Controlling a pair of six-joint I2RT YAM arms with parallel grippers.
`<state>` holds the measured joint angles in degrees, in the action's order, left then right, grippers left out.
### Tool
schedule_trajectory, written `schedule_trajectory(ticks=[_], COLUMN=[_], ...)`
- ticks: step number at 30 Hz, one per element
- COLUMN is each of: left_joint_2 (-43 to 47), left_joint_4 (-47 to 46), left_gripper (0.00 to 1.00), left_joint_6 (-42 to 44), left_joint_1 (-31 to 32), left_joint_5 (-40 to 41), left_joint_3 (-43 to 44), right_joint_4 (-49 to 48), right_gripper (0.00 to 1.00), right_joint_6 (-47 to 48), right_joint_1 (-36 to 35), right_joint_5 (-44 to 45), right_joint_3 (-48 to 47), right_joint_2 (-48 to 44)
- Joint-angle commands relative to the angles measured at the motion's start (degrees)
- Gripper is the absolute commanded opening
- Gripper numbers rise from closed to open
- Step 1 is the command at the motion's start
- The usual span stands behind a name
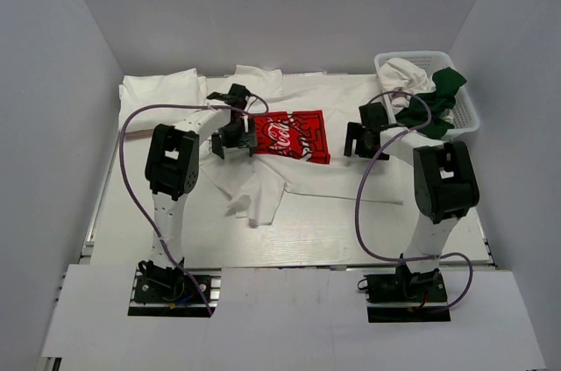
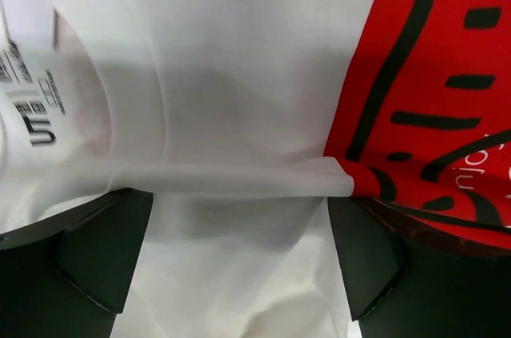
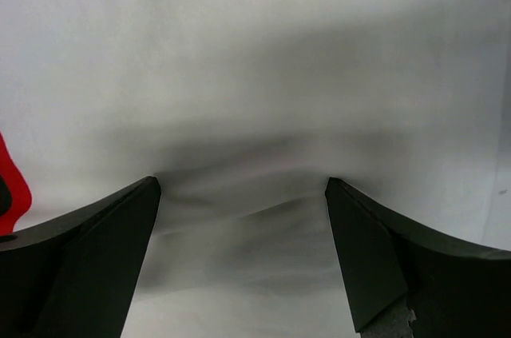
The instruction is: Fold and stack the t-shirts
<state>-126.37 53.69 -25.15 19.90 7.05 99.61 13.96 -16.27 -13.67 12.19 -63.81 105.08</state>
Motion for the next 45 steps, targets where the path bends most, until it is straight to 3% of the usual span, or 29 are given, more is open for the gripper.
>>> schedule_trajectory(ticks=[1,5,8,13,16,17,23,26,31,34,38,45], left_joint_2=[-4.2,0.0,5.0,17.8,29.3,32.8,57.3,63.7,60.9,57.0,52.0,39.1], left_joint_4=[-5.3,-6.7,-5.0,-3.0,-4.2,-6.4,-8.5,-12.5,-18.6,-21.6,-20.9,-13.6], left_gripper=[1.00,1.00,1.00,1.00,1.00,1.00,1.00,1.00,1.00,1.00,1.00,0.86], left_joint_6=[6.9,13.5,13.5,8.1,1.6,0.6,-8.8,-11.8,-13.3,-14.5,-16.9,-20.3], left_joint_1=[-1.9,-1.9,-1.9,-0.7,-0.7,-0.7,-0.7,-0.7,0.5,1.9,3.4,8.6], left_joint_5=[4.0,4.0,2.8,1.6,-1.6,-3.1,-6.7,-11.5,-17.5,-16.9,-9.8,3.1], left_joint_3=[2.1,2.6,2.6,-3.6,-14.1,-21.8,-48.1,-57.4,-61.4,-61.4,-59.1,-52.2], right_joint_4=[4.2,6.6,7.1,4.9,1.7,0.6,-0.9,-1.2,-1.0,-1.4,-1.1,-0.2], right_gripper=[0.90,0.90,0.90,0.90,0.90,0.90,0.90,0.90,0.90,0.90,0.90,0.90], right_joint_6=[1.6,2.6,4.0,7.2,7.2,6.7,3.5,2.6,2.1,1.8,1.9,2.4], right_joint_1=[0.4,0.0,-0.2,-2.2,-4.2,-5.3,-5.8,-5.9,-5.8,-5.8,-5.9,-5.8], right_joint_5=[4.2,4.1,2.4,-8.6,-15.6,-17.3,-17.1,-17.9,-15.1,-13.5,-10.7,-8.4], right_joint_3=[-3.8,-11.9,-13.7,-10.6,-6.9,-4.9,-1.1,0.3,1.4,2.7,4.2,4.0], right_joint_2=[4.8,8.0,6.0,-5.1,-12.1,-15.3,-19.5,-20.1,-21.9,-23.3,-24.8,-24.7])
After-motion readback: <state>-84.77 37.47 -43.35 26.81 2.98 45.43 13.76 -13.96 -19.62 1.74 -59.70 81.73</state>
